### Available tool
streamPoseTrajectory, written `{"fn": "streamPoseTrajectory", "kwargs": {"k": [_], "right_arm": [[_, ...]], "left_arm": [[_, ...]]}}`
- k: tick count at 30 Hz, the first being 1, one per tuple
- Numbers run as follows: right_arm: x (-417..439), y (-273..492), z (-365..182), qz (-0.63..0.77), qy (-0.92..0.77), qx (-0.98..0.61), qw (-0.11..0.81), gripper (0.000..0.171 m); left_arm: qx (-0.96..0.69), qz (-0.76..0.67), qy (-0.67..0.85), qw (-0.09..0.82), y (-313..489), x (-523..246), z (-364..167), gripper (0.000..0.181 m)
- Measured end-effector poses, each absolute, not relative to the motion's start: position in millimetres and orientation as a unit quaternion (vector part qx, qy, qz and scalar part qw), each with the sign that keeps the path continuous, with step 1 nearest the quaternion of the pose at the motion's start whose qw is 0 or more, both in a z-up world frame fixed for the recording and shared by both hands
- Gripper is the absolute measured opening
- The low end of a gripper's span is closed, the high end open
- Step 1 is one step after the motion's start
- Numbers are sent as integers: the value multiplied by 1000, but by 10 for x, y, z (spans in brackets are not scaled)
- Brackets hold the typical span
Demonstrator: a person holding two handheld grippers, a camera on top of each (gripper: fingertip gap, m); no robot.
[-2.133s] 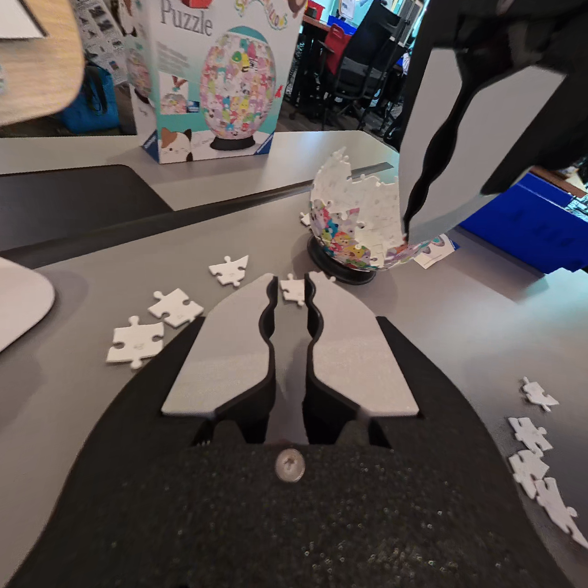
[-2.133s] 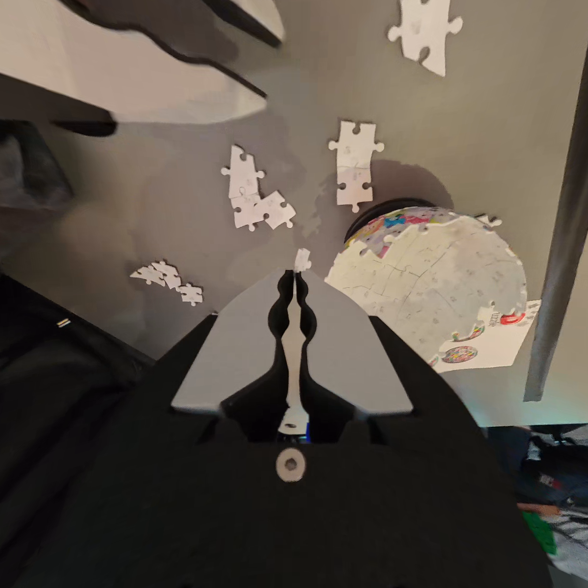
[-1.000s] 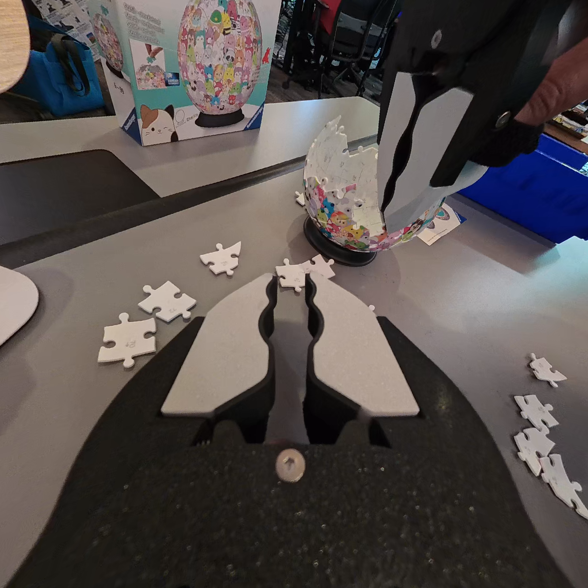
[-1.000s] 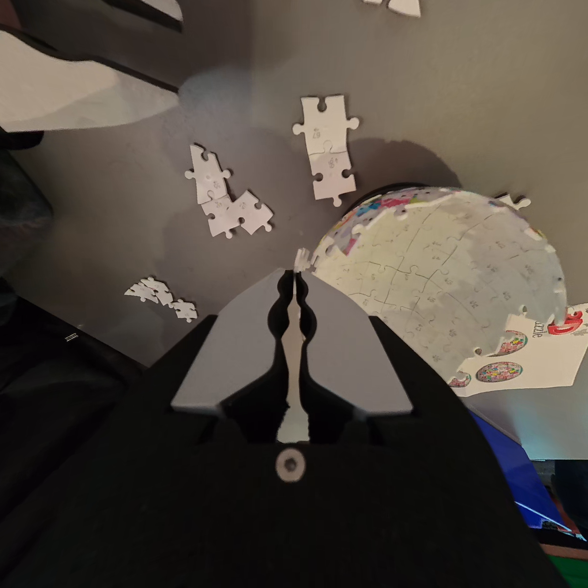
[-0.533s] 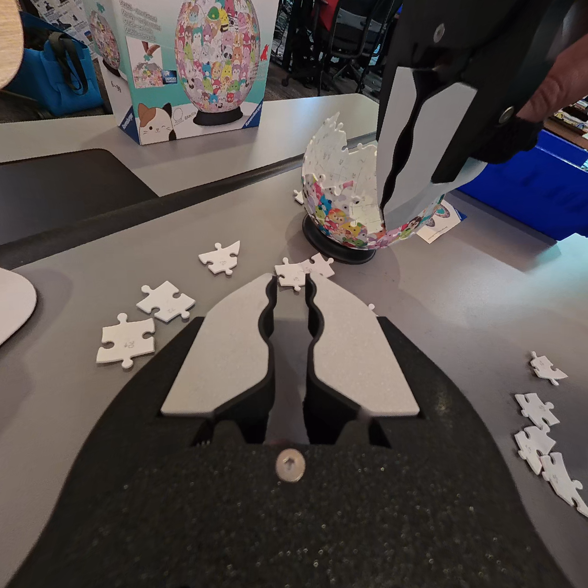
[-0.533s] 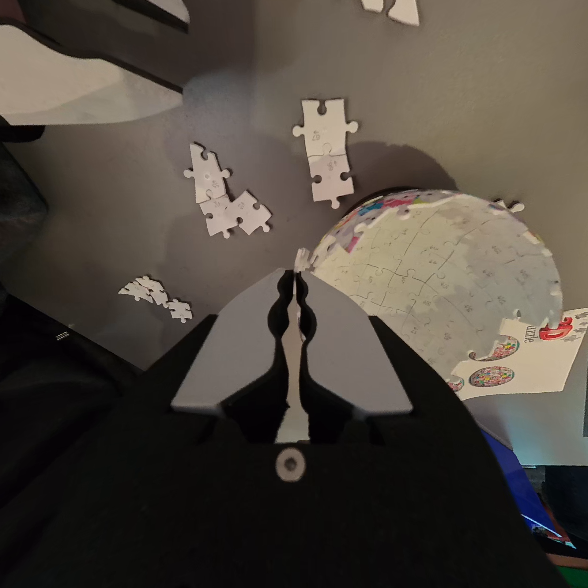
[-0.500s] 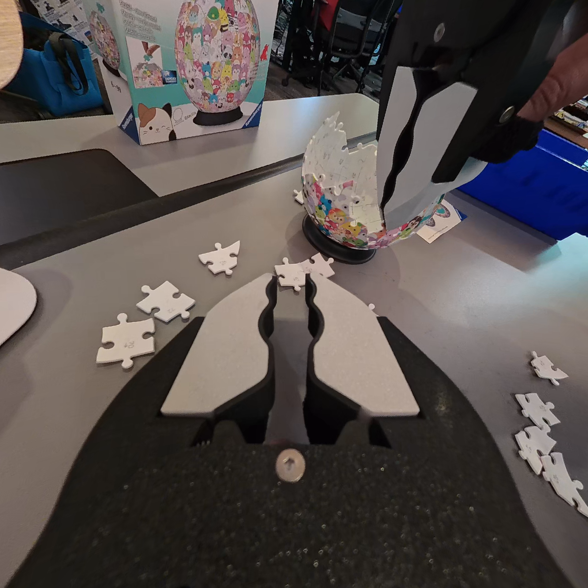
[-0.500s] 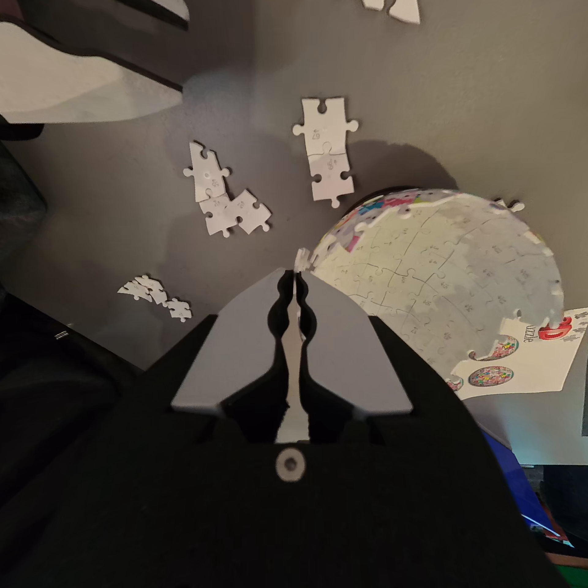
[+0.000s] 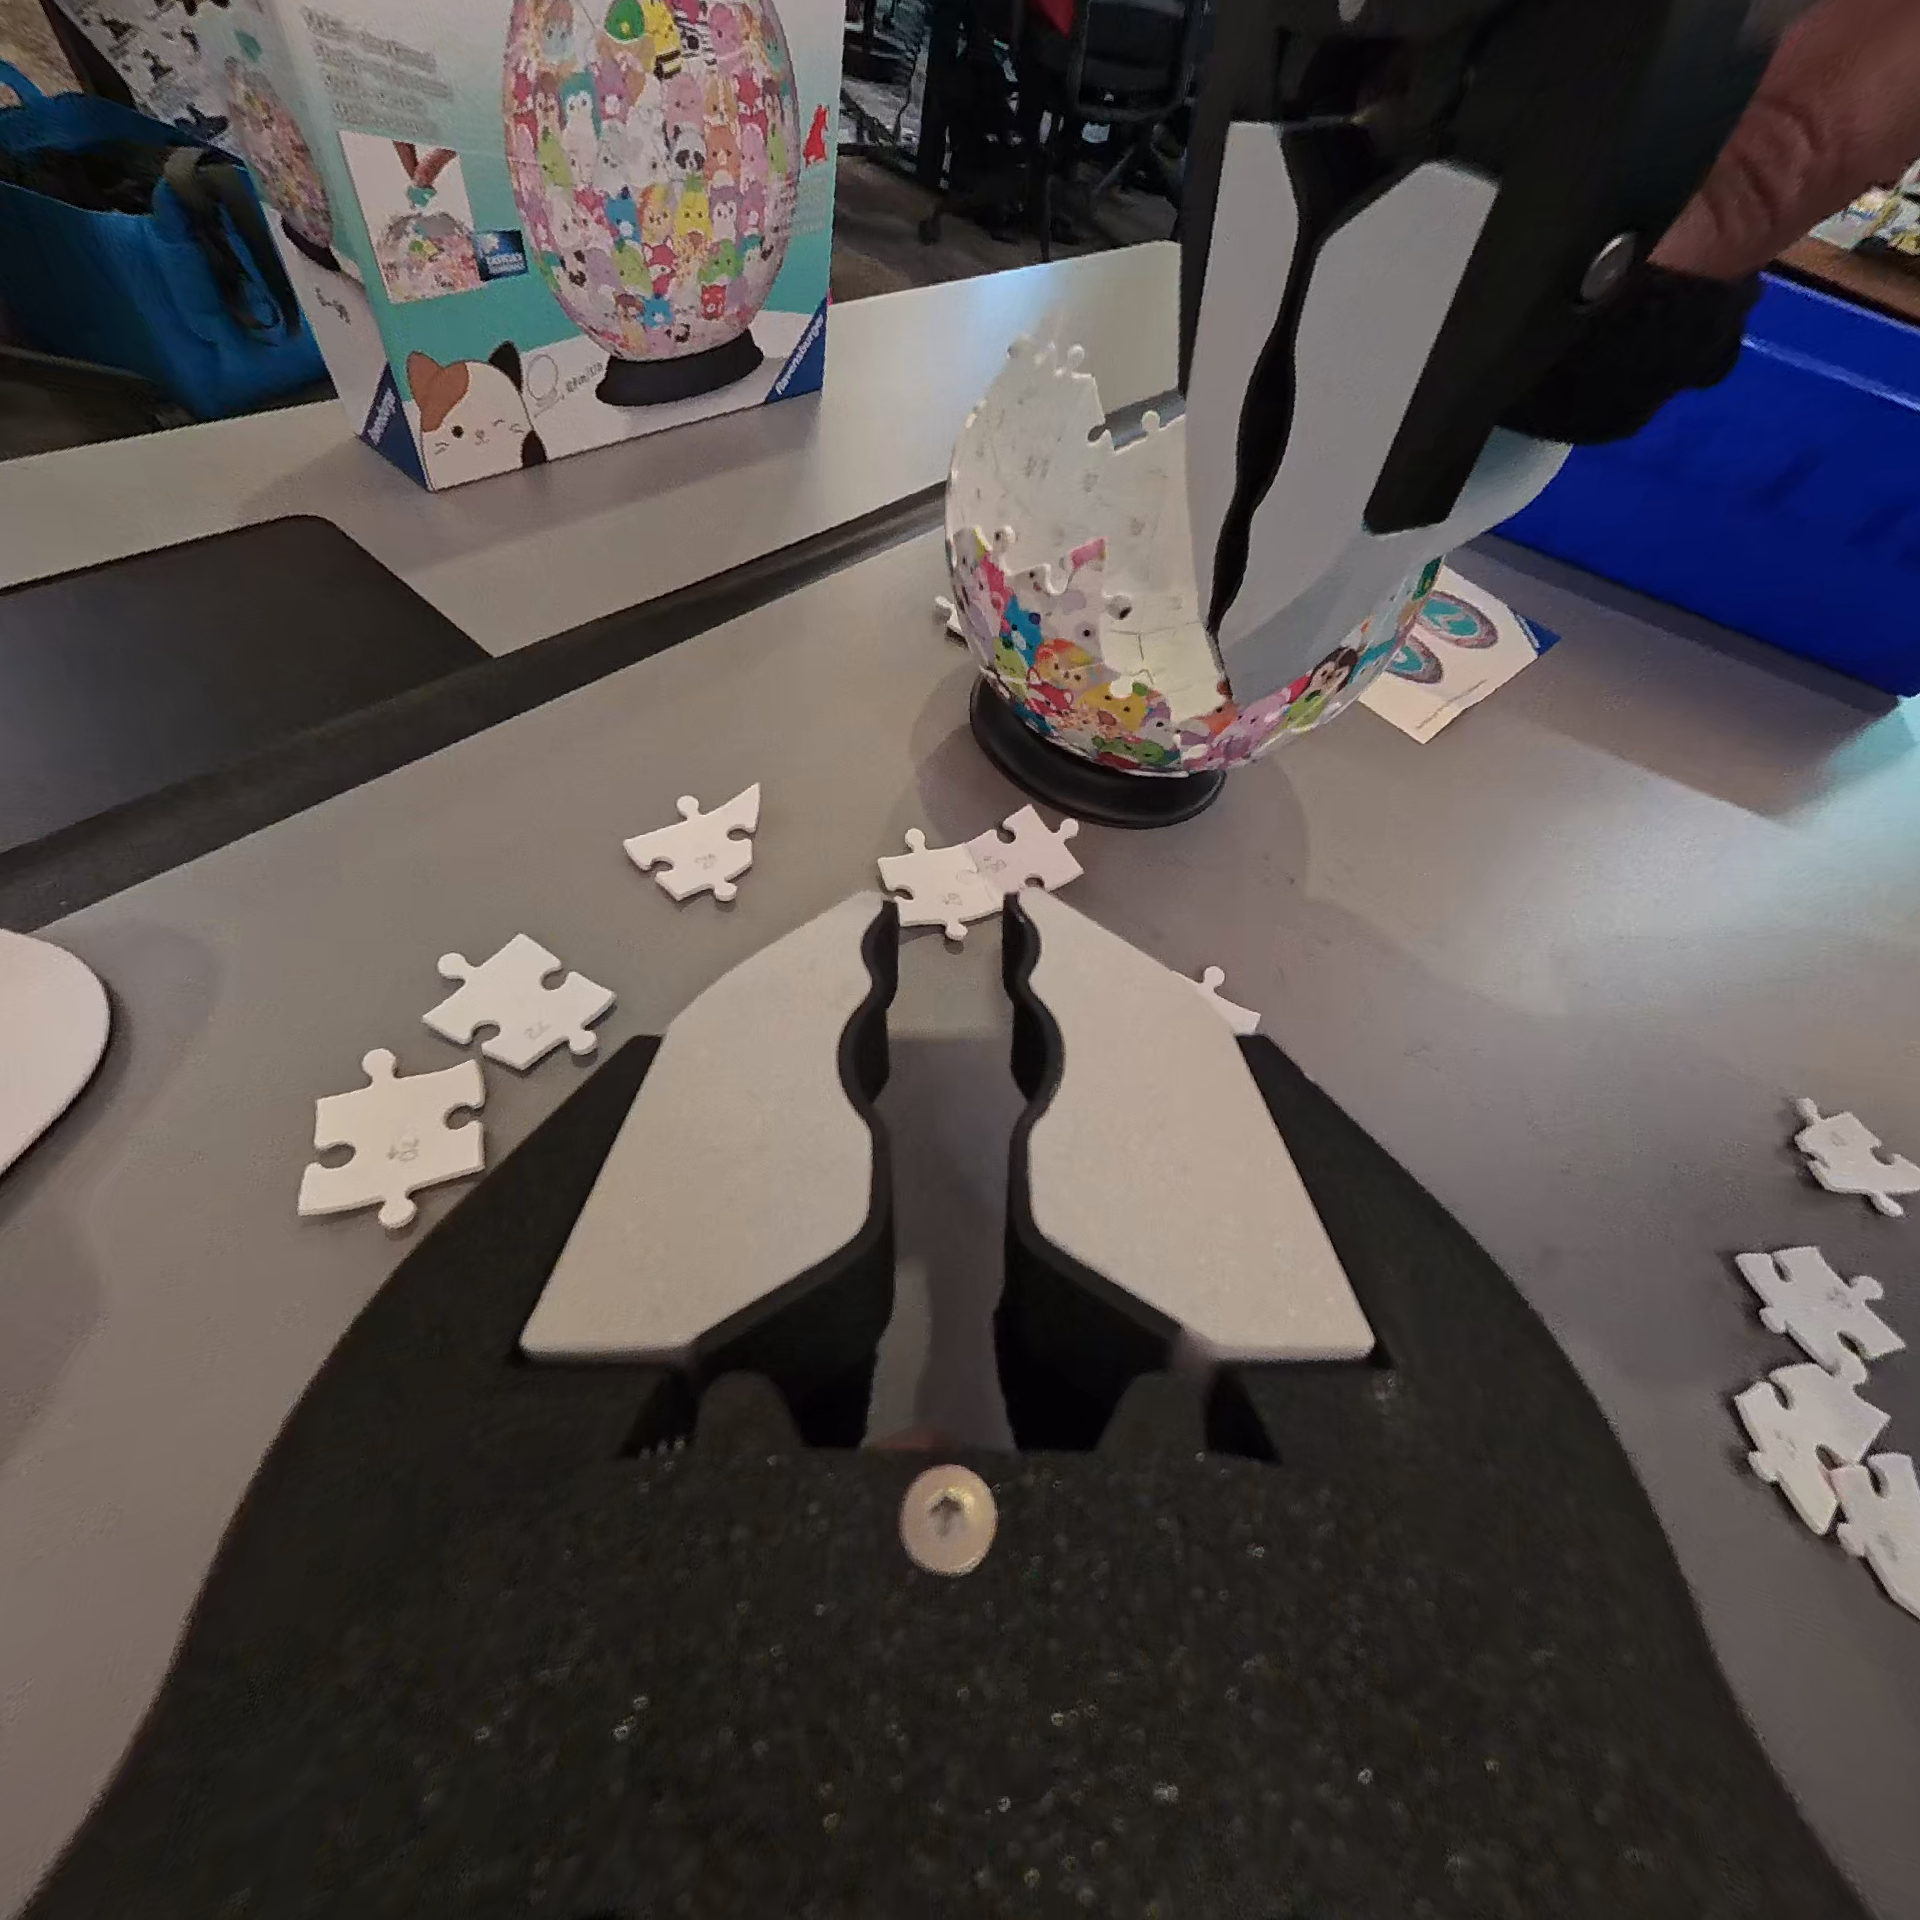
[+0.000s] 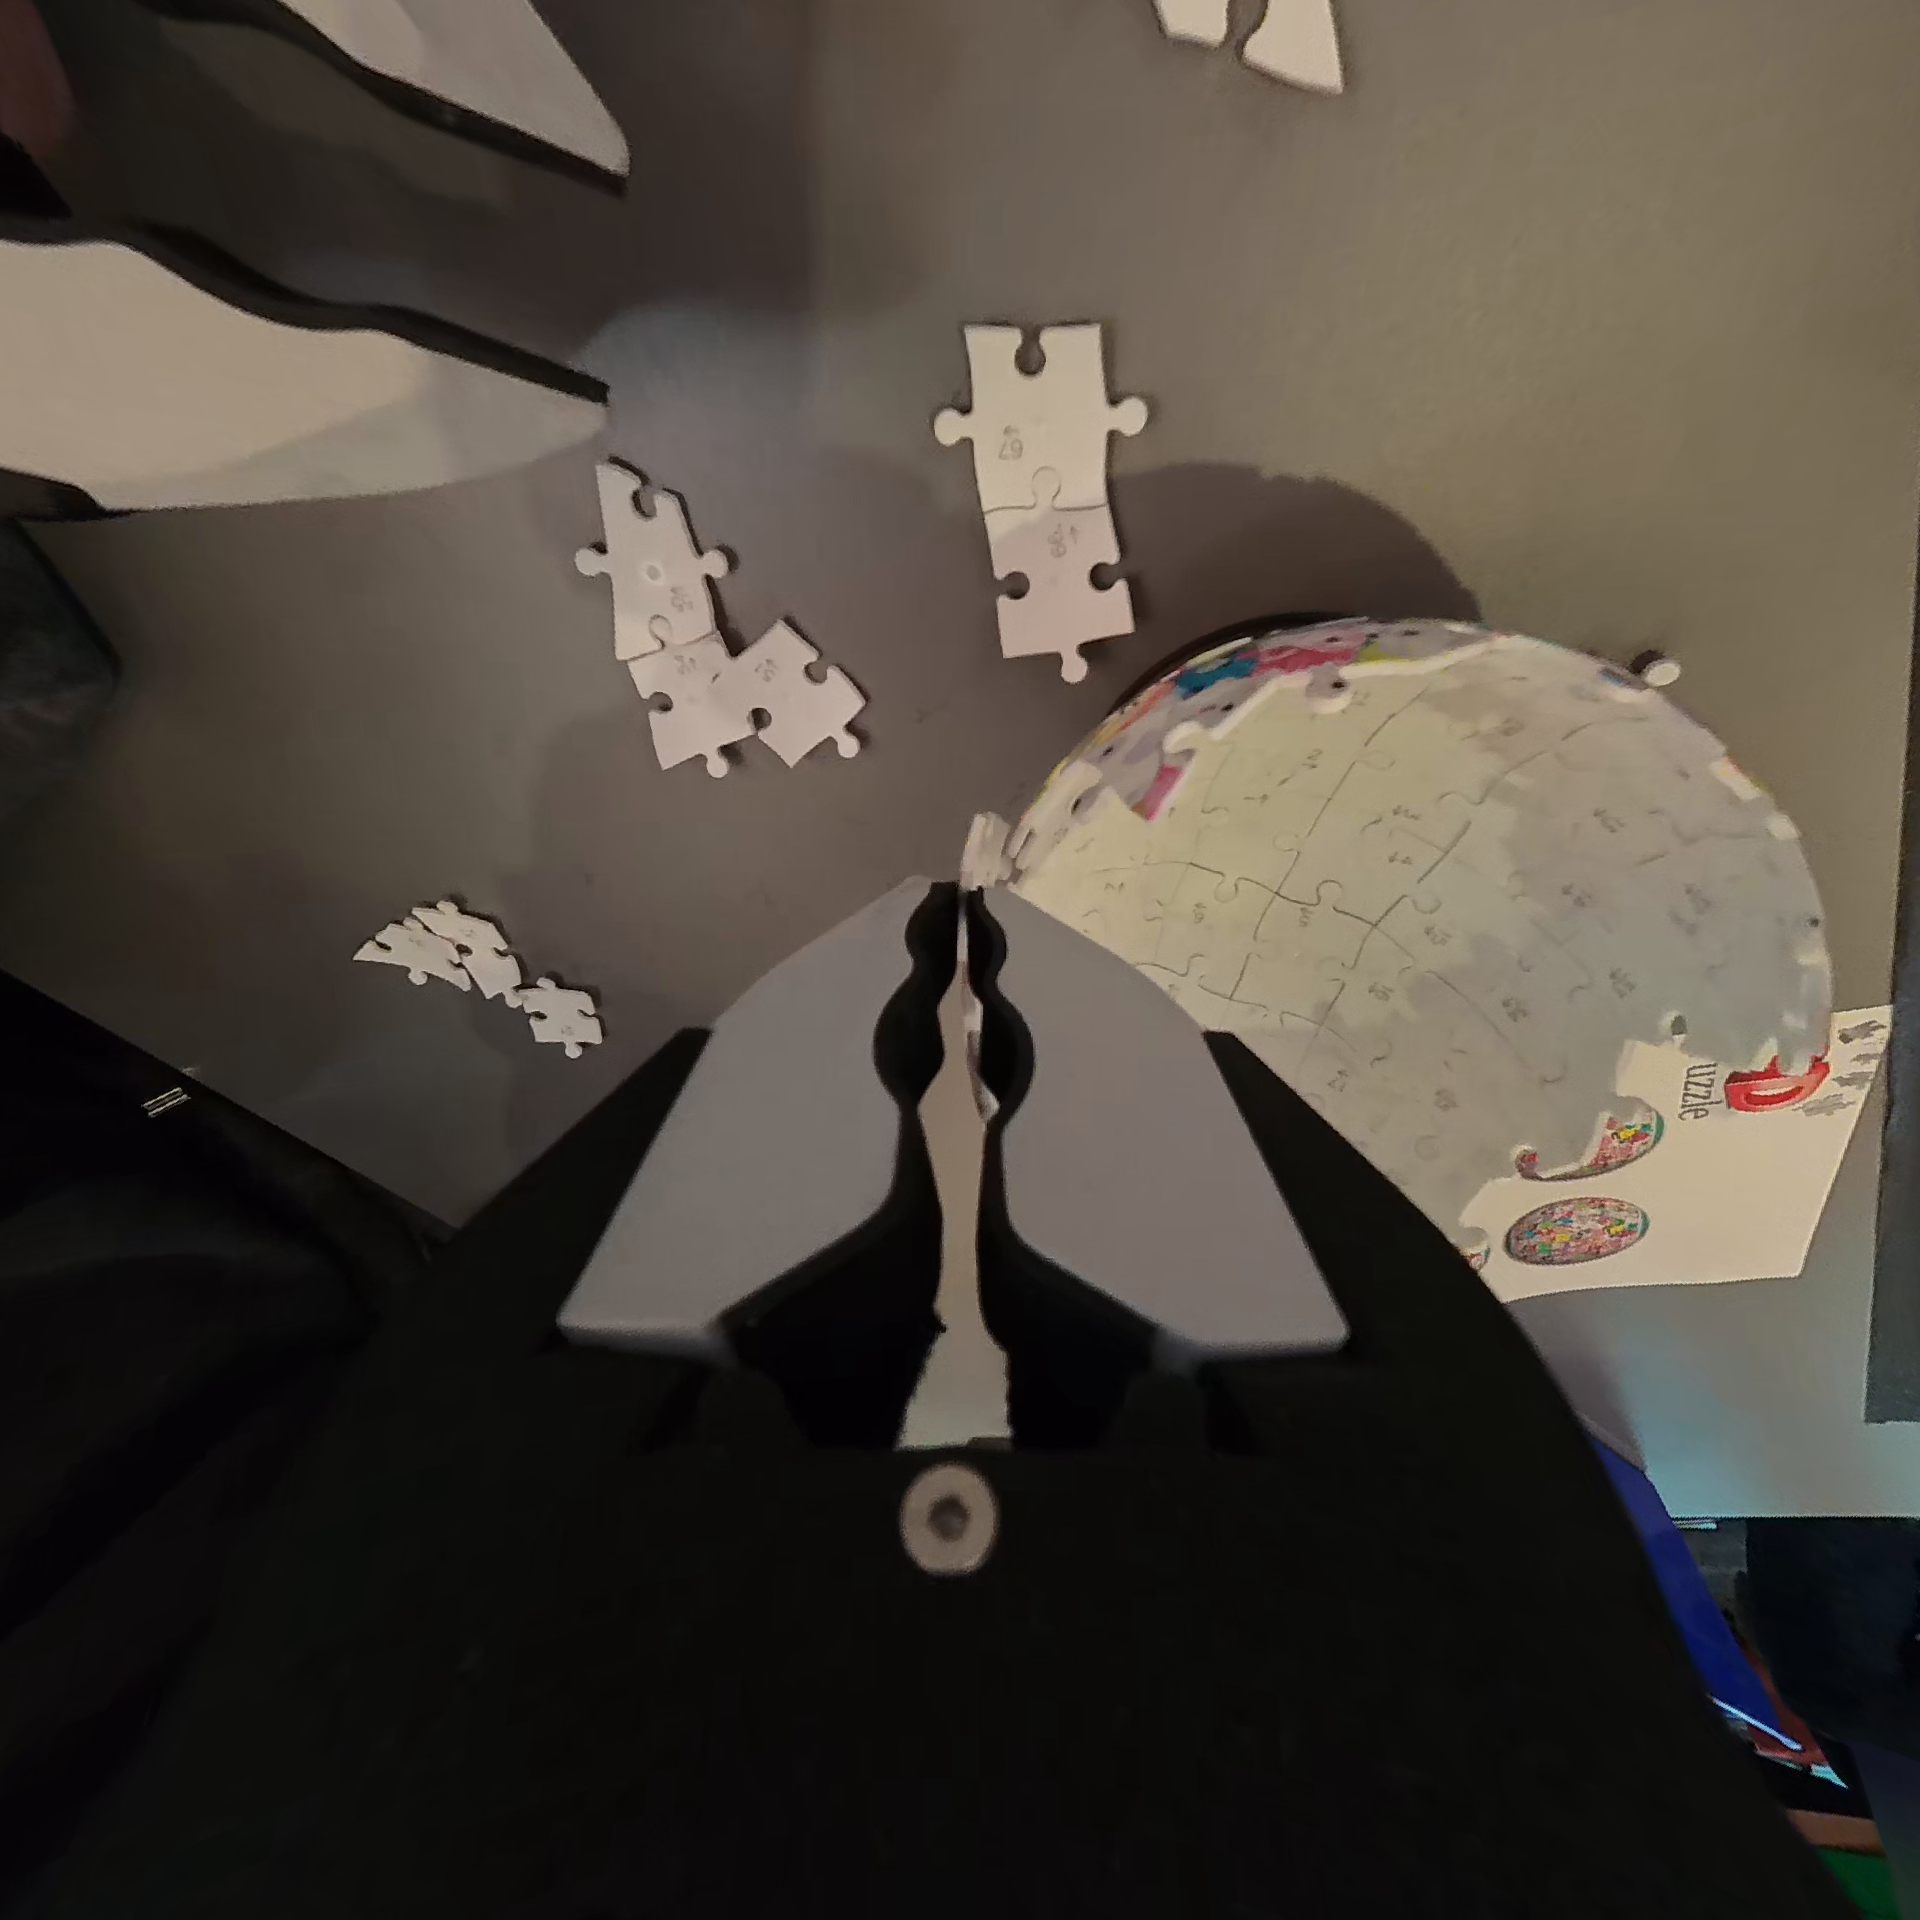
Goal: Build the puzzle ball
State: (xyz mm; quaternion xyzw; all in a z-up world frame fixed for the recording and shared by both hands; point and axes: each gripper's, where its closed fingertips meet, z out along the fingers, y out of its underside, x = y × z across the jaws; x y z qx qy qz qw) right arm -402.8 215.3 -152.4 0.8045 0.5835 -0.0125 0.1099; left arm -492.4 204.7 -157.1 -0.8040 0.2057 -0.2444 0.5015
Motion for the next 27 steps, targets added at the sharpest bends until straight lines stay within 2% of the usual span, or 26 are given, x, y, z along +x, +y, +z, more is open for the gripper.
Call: {"fn": "streamPoseTrajectory", "kwargs": {"k": [17, 27], "right_arm": [[-4029, 2233, -1504, -36, 573, 813, 94, 2], [-4039, 2314, -1490, -52, 555, 826, 78, 2]], "left_arm": [[-790, -219, 281, 498, 1929, -4500, -1610, 18], [-790, -220, 290, 494, 2134, -4215, -1626, 3]]}}
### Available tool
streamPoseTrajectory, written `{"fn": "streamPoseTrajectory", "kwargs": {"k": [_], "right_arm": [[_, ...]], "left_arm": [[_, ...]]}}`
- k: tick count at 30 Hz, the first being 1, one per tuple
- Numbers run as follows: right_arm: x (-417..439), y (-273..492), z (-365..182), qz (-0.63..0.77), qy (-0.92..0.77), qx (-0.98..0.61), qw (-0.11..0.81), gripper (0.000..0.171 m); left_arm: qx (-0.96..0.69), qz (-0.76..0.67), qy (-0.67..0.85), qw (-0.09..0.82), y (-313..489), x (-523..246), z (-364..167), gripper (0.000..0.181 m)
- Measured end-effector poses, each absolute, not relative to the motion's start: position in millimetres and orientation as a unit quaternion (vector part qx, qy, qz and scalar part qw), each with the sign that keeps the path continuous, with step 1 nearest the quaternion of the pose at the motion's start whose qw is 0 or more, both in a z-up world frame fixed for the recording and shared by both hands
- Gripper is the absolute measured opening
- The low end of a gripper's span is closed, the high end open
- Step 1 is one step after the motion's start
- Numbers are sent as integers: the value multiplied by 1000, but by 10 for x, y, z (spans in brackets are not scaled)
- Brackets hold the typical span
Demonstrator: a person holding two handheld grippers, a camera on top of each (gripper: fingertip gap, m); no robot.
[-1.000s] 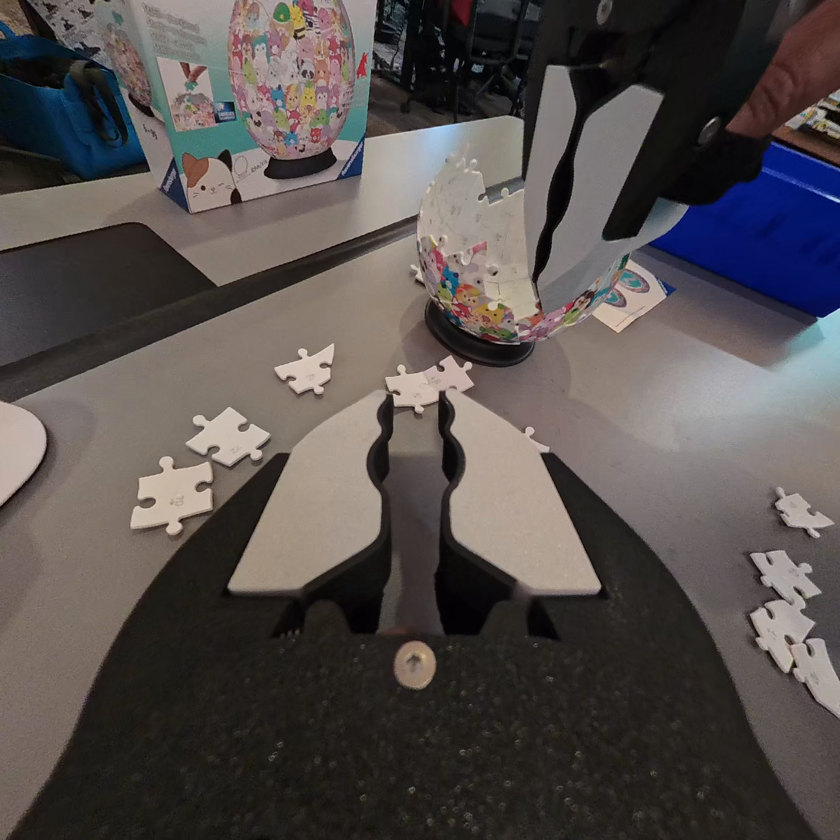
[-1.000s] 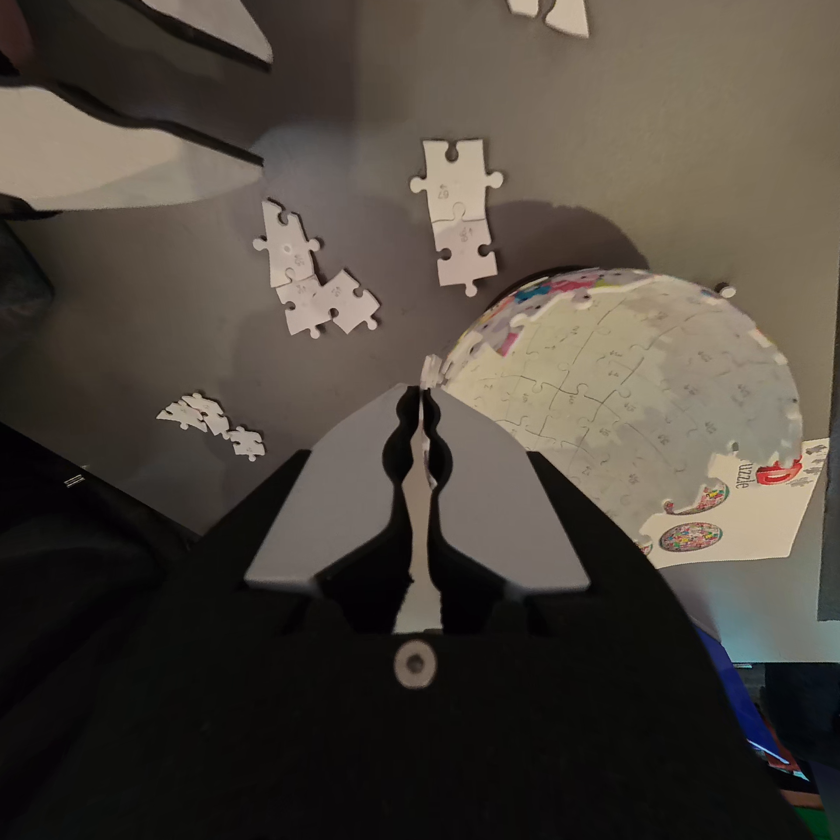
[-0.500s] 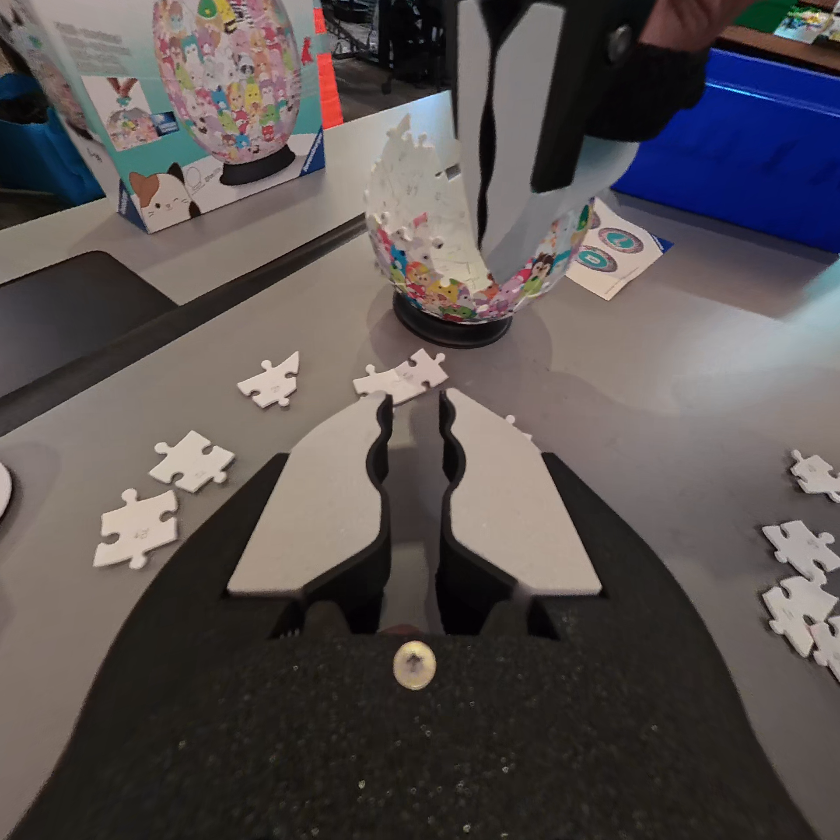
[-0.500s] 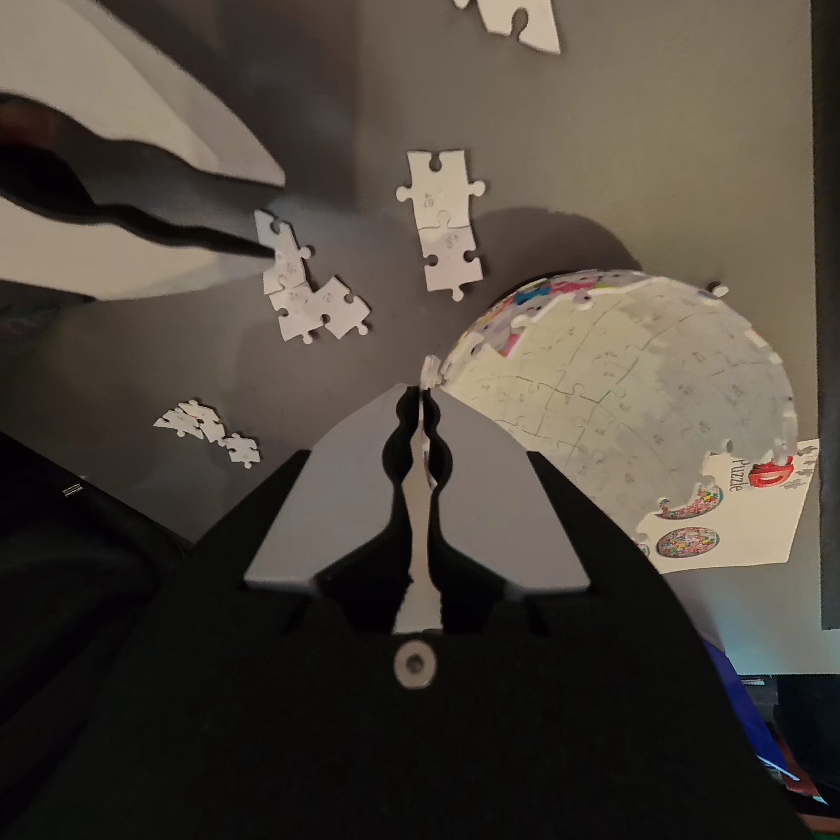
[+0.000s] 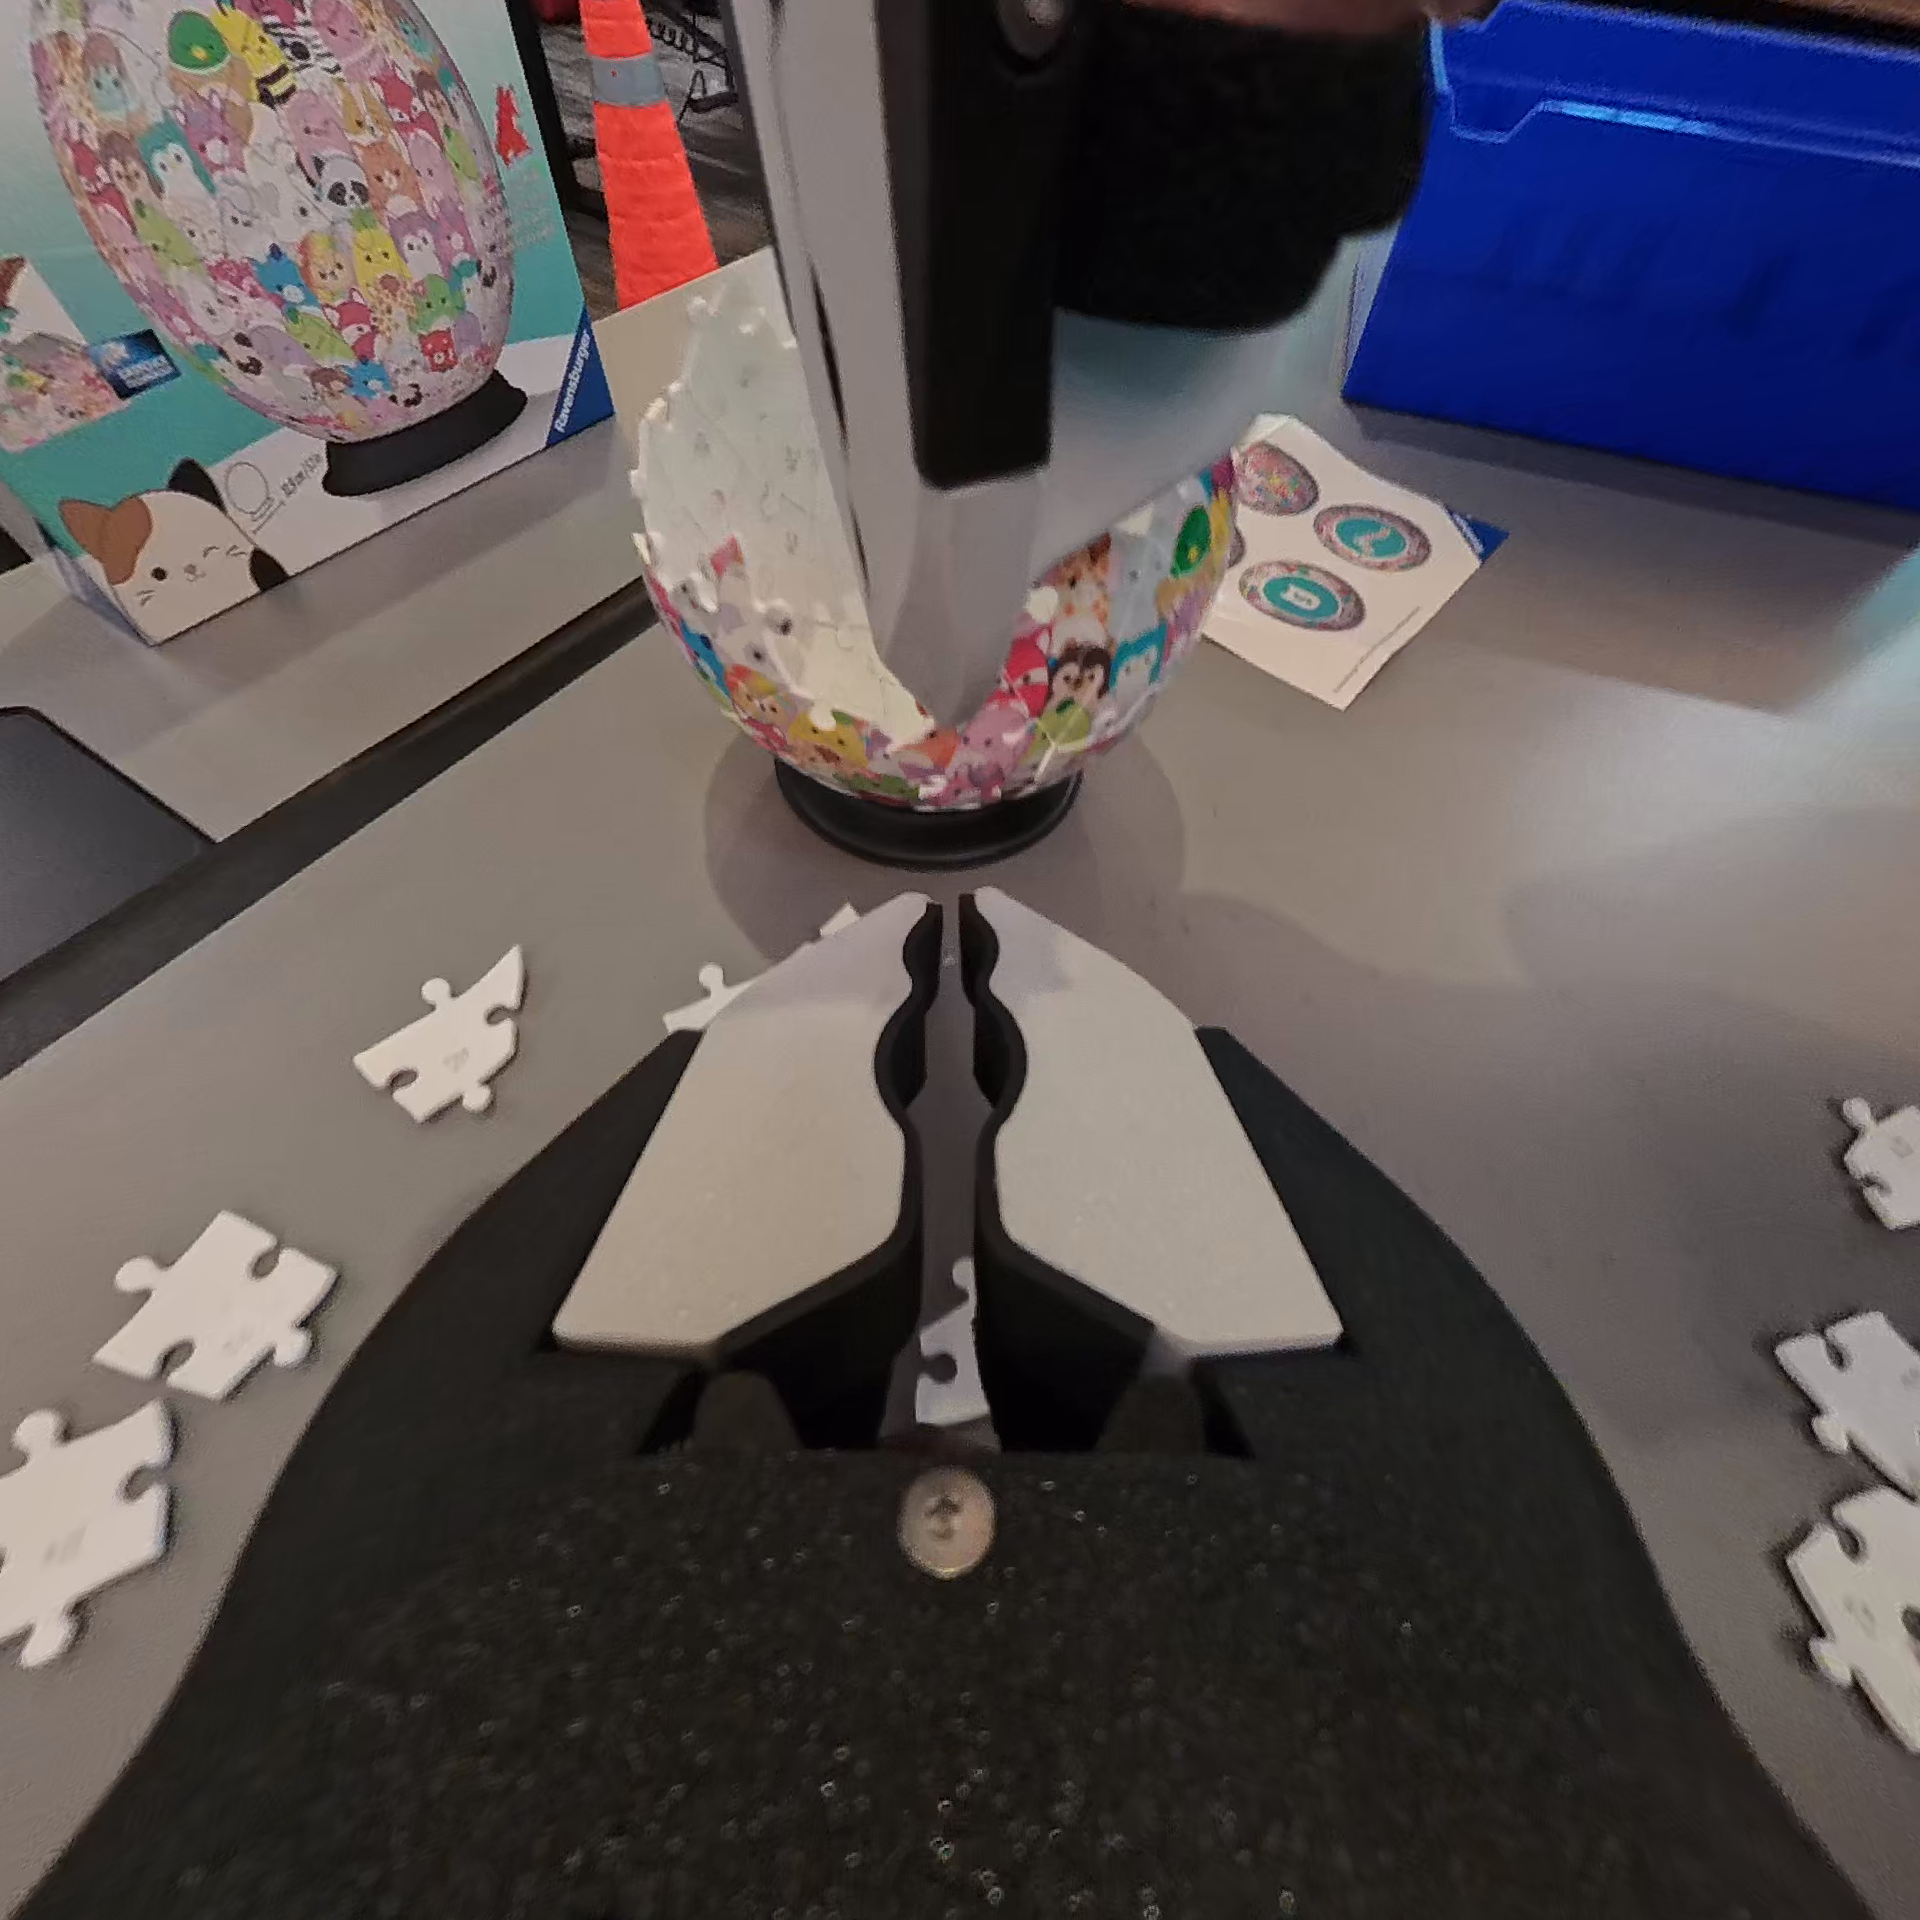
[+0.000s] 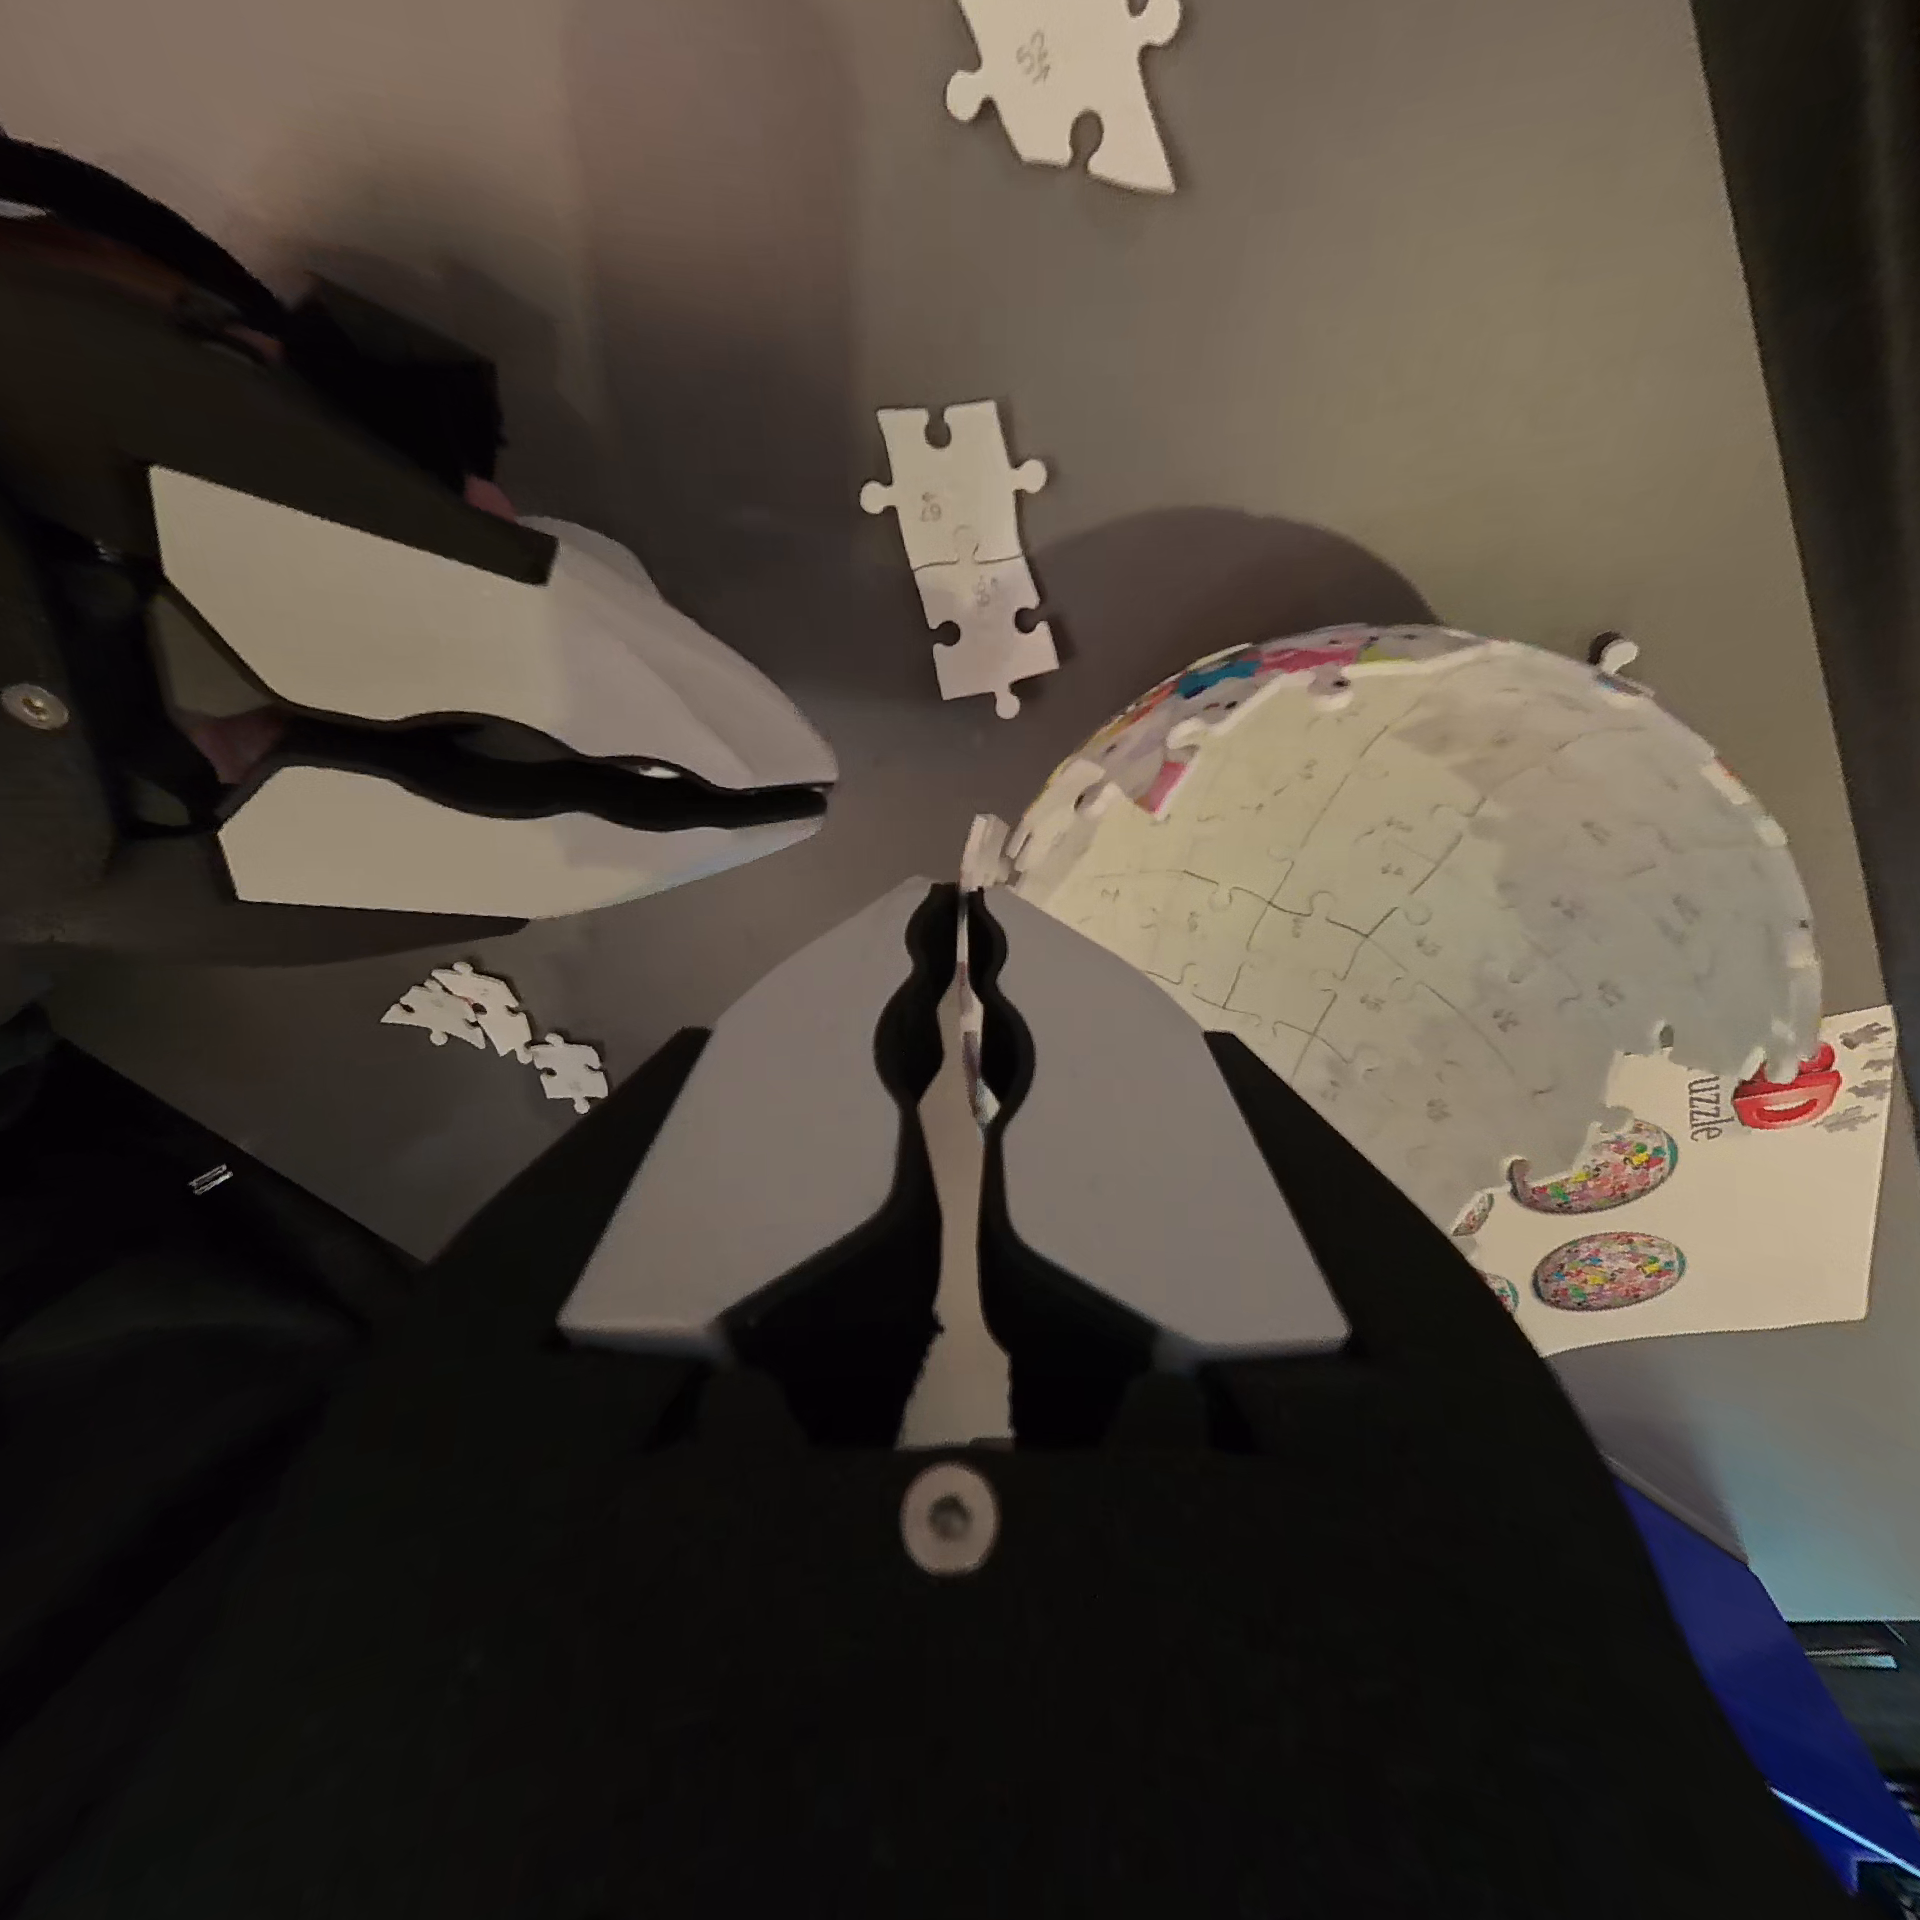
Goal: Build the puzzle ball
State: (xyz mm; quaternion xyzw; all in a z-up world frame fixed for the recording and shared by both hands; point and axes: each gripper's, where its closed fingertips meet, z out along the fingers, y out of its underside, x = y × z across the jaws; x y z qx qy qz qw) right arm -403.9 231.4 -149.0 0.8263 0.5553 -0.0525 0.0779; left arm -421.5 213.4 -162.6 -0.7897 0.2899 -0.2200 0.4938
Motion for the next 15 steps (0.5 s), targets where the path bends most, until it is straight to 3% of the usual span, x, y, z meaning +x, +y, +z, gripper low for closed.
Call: {"fn": "streamPoseTrajectory", "kwargs": {"k": [15], "right_arm": [[-4012, 2381, -1502, -55, 549, 831, 69, 2]], "left_arm": [[-805, -241, 230, 491, 2777, -4302, -1610, 14]]}}
